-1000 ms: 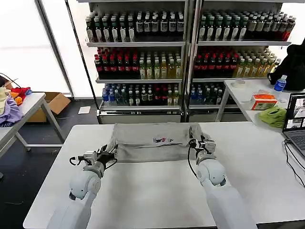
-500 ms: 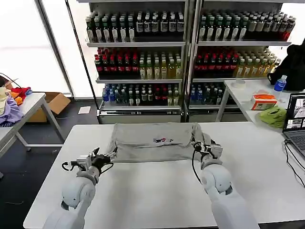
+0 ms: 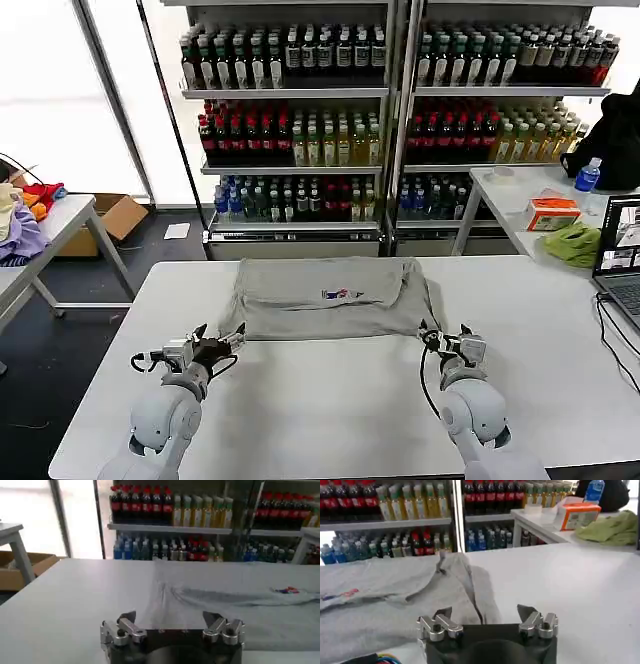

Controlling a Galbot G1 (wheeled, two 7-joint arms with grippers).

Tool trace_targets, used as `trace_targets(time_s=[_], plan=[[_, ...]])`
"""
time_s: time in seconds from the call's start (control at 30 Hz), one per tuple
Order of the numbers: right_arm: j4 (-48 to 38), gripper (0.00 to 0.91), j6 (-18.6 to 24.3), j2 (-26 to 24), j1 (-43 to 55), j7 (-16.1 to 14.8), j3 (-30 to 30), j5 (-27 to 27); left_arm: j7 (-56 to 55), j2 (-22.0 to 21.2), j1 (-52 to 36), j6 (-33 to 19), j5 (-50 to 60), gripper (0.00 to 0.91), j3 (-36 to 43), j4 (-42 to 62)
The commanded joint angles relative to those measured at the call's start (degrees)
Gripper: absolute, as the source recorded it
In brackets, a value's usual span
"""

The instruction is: Fold and organize the clothes.

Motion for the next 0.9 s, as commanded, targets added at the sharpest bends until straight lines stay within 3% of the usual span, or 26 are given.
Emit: trace_targets(time_s=[0.03, 0.1, 0.13, 0.17, 0.2, 0.27, 0.3, 0.37, 0.6, 0.9], plan=[[-1.42, 0.907, -0.21, -0.65, -0.44, 0.14, 0.5, -0.03, 0.11, -0.36, -0.2, 0.04, 0.51, 0.907, -0.03, 1.8], [-2.15, 0.907, -0.19, -0.6, 0.13, -0.07, 0.48, -0.11, 0.18, -0.56, -0.74, -0.05, 0.69, 0.826, 0.05, 2.91], [-2.66, 0.756, -0.2, -0.57, 0.36, -0.16, 0.49, -0.14, 0.21, -0.65, -0.88, -0.09, 0.85, 0.635, 0.14, 3.31], [-3.05, 0.655, -0.2, -0.55, 0.5, -0.27, 0.39, -0.19, 0.37, -0.75, -1.04, -0.11, 1.18, 0.504, 0.29, 3.83], [-3.2, 0.373, -0.2, -0.54, 0.52, -0.4, 0.31, -0.28, 0.45, -0.76, -1.04, -0.12, 1.38, 0.302, 0.38, 4.04], [-3.88, 0.141, -0.14, -0.38, 0.61, -0.82, 0.06, -0.61, 0.66, -0.79, -1.09, -0.17, 2.07, 0.091, 0.56, 4.77], [-4.37, 0.131, -0.01, -0.2, 0.68, -1.03, -0.02, -0.82, 0.67, -0.81, -1.14, -0.2, 2.09, 0.071, 0.58, 4.86], [-5.79, 0.0, 0.37, 0.19, 1.04, -1.45, -0.22, -0.78, 0.76, -0.83, -1.18, -0.22, 2.38, 0.06, 0.6, 5.4], [-8.92, 0.0, 2.78, 1.09, 0.83, -3.28, -0.81, -0.87, 1.12, -0.87, -0.57, -0.32, 3.66, 0.01, 0.72, 6.4], [-6.04, 0.0, 3.45, 0.57, -1.07, -4.21, -0.81, -1.46, 1.74, -1.03, 0.3, -0.73, 4.63, 0.01, 1.14, 6.27]])
